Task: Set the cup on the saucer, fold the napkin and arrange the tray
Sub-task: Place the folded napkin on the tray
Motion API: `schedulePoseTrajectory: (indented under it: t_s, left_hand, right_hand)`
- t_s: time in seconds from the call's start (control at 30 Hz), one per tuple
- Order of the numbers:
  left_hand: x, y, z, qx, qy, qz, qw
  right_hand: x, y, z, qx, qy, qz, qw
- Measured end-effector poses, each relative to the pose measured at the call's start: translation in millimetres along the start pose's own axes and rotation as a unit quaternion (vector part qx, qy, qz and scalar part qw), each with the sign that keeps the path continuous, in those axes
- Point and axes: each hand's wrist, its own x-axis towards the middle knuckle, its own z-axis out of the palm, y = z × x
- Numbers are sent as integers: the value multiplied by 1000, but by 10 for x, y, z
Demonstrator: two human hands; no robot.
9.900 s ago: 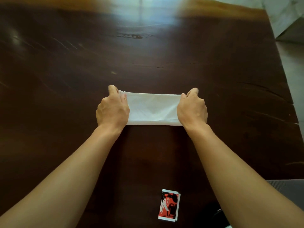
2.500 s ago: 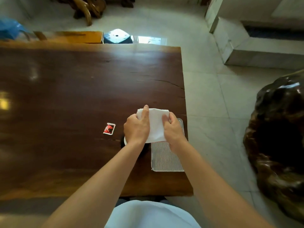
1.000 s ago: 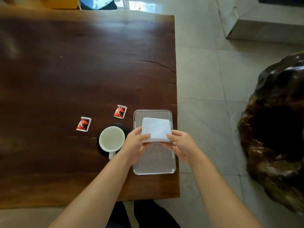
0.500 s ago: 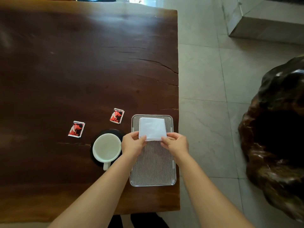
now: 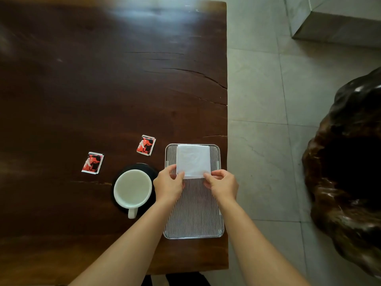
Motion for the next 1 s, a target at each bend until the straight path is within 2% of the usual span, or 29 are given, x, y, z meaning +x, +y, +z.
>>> schedulePoseTrajectory:
  t_s: [0.27,0.43,0.67,0.83,1.0]
  left_hand:
    - [11,-8,35,41,11,-1,999]
    - [-18,-9,19,49,7,-38,998]
    - [-211,44,-182,52,-11,-35,998]
    - [-358,183,-497,63,-4,-13,998]
    - [-423,332,-1025,36,35,-14,999]
  right_hand:
    - [-4,15,-18,-59,5,-27,998]
    - [-67,46,-33,-84,-1,-43,996]
    - [-363,-71,-168,-121,47,-91,987]
    - [-702,-250,-112,-156,18,-127,979]
    - [-1014,-516,201,-198,-51,-155,967]
